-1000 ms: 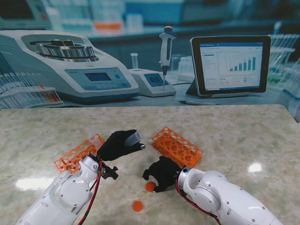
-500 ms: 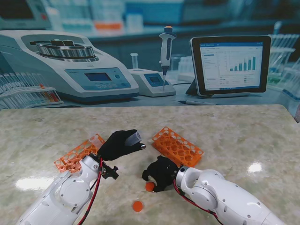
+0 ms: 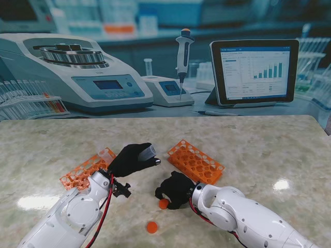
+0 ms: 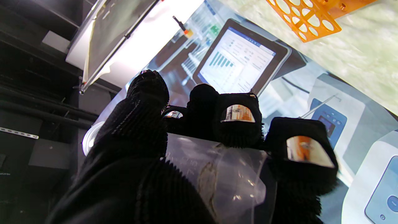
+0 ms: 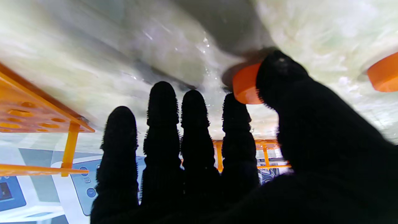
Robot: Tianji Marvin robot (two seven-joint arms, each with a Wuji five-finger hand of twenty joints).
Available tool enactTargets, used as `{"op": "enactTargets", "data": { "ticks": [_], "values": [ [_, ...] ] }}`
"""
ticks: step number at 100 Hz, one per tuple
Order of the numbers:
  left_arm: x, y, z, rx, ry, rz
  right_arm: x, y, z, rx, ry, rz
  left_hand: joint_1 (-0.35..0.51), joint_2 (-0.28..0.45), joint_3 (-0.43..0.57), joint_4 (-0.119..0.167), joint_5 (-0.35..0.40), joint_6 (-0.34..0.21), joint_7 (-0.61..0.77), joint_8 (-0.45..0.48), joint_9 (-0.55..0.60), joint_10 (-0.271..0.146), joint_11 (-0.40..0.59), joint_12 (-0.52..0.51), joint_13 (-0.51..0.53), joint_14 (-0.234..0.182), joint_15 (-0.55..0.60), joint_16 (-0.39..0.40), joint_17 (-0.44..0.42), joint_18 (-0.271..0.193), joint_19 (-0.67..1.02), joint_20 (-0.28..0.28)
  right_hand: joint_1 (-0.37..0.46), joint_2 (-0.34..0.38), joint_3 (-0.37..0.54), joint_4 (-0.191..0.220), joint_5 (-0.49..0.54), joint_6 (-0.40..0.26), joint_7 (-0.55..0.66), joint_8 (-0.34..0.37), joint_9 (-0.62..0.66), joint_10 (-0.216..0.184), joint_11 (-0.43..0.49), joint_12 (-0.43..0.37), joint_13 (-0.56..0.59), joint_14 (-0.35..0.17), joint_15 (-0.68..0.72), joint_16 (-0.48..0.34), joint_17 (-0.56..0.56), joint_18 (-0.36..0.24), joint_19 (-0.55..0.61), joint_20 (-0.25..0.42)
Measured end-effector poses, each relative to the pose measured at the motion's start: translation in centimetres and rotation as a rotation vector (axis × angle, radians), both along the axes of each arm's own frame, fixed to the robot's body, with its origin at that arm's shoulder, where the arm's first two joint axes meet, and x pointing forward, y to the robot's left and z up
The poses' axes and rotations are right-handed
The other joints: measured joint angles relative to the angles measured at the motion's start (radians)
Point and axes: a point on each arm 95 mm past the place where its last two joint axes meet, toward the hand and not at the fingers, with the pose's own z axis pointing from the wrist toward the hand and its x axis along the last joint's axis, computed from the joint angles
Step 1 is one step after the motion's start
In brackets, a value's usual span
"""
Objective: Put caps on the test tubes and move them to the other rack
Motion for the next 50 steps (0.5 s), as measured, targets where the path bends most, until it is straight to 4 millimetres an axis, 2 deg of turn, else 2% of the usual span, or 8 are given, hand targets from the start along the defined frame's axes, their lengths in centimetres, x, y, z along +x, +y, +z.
{"op": "enactTargets", "data": {
  "ticks": [29, 44, 50],
  "values": [
    [0.05, 0.02, -0.02, 0.001, 0.000, 0.000, 0.12, 0.02, -0.11, 0.010, 0.002, -0.001, 0.000, 0.000, 0.000, 0.000, 0.000, 0.000, 0.000, 0.000, 0.000, 0.000, 0.000, 0.000, 0.000, 0.000, 0.000, 0.000, 0.000, 0.000, 0.000, 0.000, 0.004, 0.000, 0.001, 0.000, -0.004, -0.003, -0.022, 0.008, 0.006, 0.001, 0.013, 0.012, -0.001, 0.000, -0.002, -0.001, 0.001, 0.000, 0.000, 0.000],
    [0.06, 0.03, -0.02, 0.002, 0.001, 0.001, -0.21, -0.38, -0.05, 0.016, -0.002, -0.005, 0.000, 0.000, 0.000, 0.000, 0.000, 0.000, 0.000, 0.000, 0.000, 0.000, 0.000, 0.000, 0.000, 0.000, 0.000, 0.000, 0.000, 0.000, 0.000, 0.000, -0.015, 0.000, 0.001, 0.000, 0.001, 0.034, -0.107, -0.070, -0.036, 0.004, -0.061, -0.052, -0.014, 0.000, -0.026, -0.010, -0.017, -0.001, 0.000, 0.000],
    [0.06, 0.06, -0.02, 0.003, 0.001, 0.002, -0.49, -0.49, -0.03, 0.015, 0.003, -0.004, 0.000, 0.000, 0.000, 0.000, 0.000, 0.000, 0.000, 0.000, 0.000, 0.000, 0.000, 0.000, 0.000, 0.000, 0.000, 0.000, 0.000, 0.000, 0.000, 0.000, -0.018, 0.000, 0.000, 0.000, -0.015, 0.041, -0.126, -0.079, -0.056, 0.021, -0.081, -0.071, -0.024, 0.000, -0.029, -0.011, -0.021, -0.001, 0.000, 0.000]
  ]
}}
